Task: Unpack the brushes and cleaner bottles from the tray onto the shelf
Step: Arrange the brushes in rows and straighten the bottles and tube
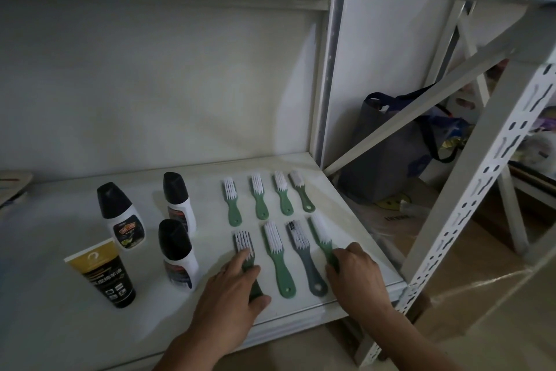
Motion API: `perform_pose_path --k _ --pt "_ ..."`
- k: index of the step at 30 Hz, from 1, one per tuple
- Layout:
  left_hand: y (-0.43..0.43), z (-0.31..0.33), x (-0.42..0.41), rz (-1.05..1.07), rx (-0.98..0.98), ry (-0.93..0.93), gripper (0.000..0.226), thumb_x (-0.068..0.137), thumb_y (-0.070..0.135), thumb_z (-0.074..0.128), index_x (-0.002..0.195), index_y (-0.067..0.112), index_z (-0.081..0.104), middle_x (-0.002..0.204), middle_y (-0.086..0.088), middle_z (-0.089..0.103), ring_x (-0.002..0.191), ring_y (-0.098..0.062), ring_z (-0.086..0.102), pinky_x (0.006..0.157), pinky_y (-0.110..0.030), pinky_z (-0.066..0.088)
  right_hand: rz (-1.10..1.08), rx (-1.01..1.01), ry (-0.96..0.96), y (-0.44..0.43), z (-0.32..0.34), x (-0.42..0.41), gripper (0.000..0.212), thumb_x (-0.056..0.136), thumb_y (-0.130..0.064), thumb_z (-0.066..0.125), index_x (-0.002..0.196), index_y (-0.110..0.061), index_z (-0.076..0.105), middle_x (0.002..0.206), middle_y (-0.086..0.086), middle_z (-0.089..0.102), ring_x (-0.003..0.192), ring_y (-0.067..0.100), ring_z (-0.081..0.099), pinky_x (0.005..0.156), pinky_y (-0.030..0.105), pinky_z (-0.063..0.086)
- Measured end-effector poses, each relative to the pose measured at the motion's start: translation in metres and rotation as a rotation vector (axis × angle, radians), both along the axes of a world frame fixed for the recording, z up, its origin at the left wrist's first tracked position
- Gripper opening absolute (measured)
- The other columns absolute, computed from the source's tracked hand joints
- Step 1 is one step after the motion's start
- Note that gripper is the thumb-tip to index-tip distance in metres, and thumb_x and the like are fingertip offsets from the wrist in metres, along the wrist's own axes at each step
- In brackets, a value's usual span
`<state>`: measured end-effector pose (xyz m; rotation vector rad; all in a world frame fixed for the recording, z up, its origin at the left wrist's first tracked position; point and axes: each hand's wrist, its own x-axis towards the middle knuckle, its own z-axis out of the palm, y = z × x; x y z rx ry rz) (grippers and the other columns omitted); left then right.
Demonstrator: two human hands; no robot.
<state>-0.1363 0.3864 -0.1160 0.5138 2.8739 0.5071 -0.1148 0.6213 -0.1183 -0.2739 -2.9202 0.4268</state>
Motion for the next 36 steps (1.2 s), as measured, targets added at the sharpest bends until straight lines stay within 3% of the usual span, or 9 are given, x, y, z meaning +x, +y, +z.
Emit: perform_pose_path --k 26,28,31,33,36 --pt "0.004 0.008 0.009 0.028 0.059 0.055 0.063 0.091 0.055 0.052 0.146 0.027 0.042 0.164 0.011 0.006 0.146 -0.018 0.026 0.119 -0.036 0.027 -0.031 -0.045 0.007 0.004 -0.003 0.002 0.024 0.096 -0.036 0.055 0.108 -0.019 0.067 0.1 0.0 0.053 0.083 0.015 0.061 0.079 0.029 0.054" --pt "0.004 0.016 0.016 0.036 0.158 0.152 0.053 0.092 0.051 0.052 0.14 0.029 0.049 0.158 0.013 0.019 0.142 -0.014 0.031 0.117 -0.032 0.03 -0.059 -0.12 0.078 0.007 0.003 0.004 0.029 0.095 -0.033 0.059 0.118 -0.017 0.067 0.107 0.003 0.059 0.086 0.017 0.064 0.079 0.029 0.053" --pt "-0.002 0.044 0.036 -0.02 0.472 0.473 0.026 0.095 0.038 0.051 0.116 0.026 0.06 0.124 0.018 0.045 0.117 0.001 0.048 0.099 -0.017 0.04 -0.124 -0.266 0.304 0.015 0.026 0.008 0.028 0.094 -0.023 0.063 0.12 -0.014 0.067 0.106 0.004 0.066 0.076 0.008 0.061 0.07 0.028 0.048" --pt "-0.013 0.063 0.05 -0.015 0.651 0.658 0.02 0.093 0.028 0.051 0.106 0.02 0.064 0.105 0.013 0.055 0.097 0.0 0.058 0.084 -0.01 0.044 -0.153 -0.318 0.45 0.017 0.045 0.011 0.022 0.093 -0.018 0.062 0.113 -0.015 0.07 0.096 0.001 0.066 0.072 0.002 0.057 0.065 0.025 0.045" --pt "-0.041 0.077 0.06 0.061 0.765 0.807 0.016 0.09 0.02 0.052 0.092 0.011 0.066 0.089 0.007 0.06 0.082 -0.002 0.059 0.073 -0.01 0.044 -0.162 -0.394 0.556 0.006 0.069 0.017 0.023 0.092 -0.014 0.062 0.112 -0.018 0.071 0.095 -0.003 0.065 0.078 0.001 0.058 0.066 0.018 0.043"
